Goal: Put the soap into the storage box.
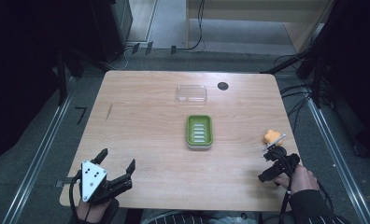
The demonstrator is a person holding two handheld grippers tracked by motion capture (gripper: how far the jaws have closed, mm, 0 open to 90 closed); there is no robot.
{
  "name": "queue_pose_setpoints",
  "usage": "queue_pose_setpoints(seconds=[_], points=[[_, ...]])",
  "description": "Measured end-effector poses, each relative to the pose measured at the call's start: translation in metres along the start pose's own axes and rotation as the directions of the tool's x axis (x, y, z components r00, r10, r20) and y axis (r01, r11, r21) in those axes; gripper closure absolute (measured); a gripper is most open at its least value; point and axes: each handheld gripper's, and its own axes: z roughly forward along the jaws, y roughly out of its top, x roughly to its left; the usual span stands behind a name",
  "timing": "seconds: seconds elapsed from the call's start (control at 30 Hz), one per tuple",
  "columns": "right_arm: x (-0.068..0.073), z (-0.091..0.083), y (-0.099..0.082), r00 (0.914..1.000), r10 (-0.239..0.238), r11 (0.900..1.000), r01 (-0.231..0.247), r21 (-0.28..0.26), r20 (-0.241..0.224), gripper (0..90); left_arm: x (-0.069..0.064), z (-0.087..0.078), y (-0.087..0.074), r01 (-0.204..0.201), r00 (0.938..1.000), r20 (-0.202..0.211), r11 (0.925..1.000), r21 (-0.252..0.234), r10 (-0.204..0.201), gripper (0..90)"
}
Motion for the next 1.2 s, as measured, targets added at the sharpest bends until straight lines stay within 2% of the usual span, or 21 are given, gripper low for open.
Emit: queue_pose_setpoints(seconds=[0.07, 0.67, 1.1, 1.2], points=[[-0.004, -0.001, 0.003, 0.9998, 0.021, 0.9998, -0.021, -0.002, 0.007, 0.0, 0.0, 0.0, 0.0, -0.002, 1.0, 0.0, 1.0, 0.001, 0.002, 13.6], [-0.02, -0.001, 0.02, 0.9986, 0.046, 0.999, -0.046, -0.003, 0.026, 0.0, 0.0, 0.0, 0.0, -0.006, 1.0, -0.001, 1.0, 0.002, 0.006, 13.7], [-0.034, -0.003, 0.031, 0.9986, 0.048, 0.9986, -0.047, -0.025, 0.021, 0.0, -0.001, 0.0, 0.0, -0.006, 1.0, -0.001, 1.0, 0.002, 0.006, 13.7], [-0.038, -0.004, 0.032, 0.998, 0.061, 0.9978, -0.06, -0.029, 0.018, 0.0, -0.001, 0.0, 0.0, -0.001, 1.0, -0.002, 1.0, 0.0, 0.001, 13.7]])
